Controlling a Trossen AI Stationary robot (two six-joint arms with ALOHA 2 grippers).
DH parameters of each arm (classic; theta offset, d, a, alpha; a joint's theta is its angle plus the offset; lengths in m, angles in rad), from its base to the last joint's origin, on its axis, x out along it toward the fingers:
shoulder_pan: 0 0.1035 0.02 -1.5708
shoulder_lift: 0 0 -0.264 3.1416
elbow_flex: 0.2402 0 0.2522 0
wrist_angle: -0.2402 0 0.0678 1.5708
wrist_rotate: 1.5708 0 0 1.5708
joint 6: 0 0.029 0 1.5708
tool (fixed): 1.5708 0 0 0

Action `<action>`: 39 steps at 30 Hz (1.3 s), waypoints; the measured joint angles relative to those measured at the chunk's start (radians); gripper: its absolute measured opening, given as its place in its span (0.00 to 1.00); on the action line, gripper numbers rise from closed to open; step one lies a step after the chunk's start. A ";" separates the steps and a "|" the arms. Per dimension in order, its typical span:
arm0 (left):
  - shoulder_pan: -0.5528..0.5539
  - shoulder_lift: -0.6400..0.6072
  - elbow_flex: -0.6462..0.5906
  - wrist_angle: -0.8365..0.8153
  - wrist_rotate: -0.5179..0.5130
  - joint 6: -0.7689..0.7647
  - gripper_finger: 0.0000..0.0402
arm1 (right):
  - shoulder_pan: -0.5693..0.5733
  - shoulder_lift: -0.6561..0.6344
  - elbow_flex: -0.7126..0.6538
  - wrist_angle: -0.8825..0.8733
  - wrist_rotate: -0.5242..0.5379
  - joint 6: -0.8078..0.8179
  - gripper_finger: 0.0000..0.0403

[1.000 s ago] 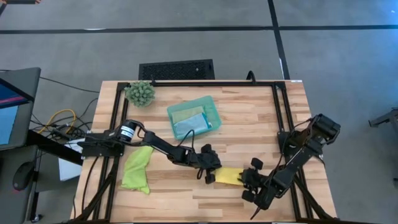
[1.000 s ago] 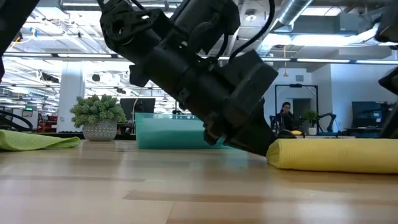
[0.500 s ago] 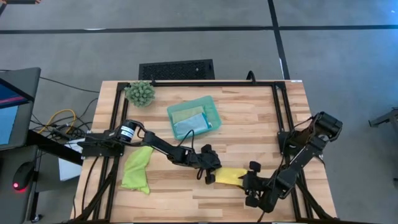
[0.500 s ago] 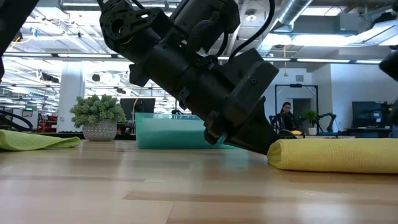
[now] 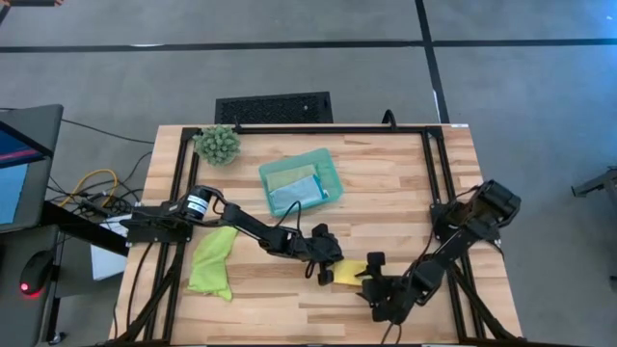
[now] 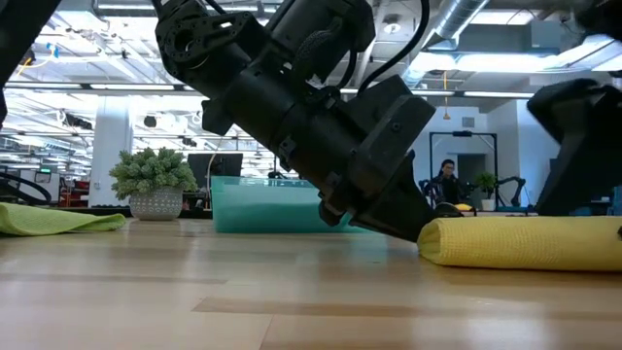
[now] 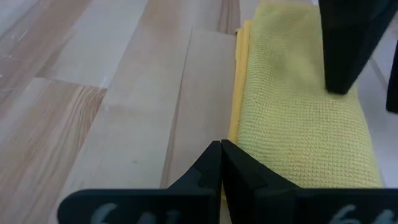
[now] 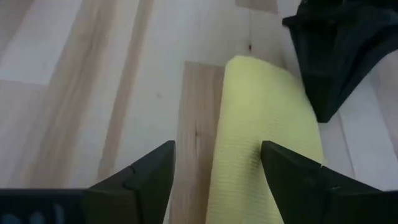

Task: Fold microfiber towels
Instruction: Put the yellow towel into the bin

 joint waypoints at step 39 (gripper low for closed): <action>-0.107 -0.405 -0.061 -0.622 -0.306 0.026 0.00 | -0.172 -0.059 0.039 0.002 -0.093 -0.215 0.06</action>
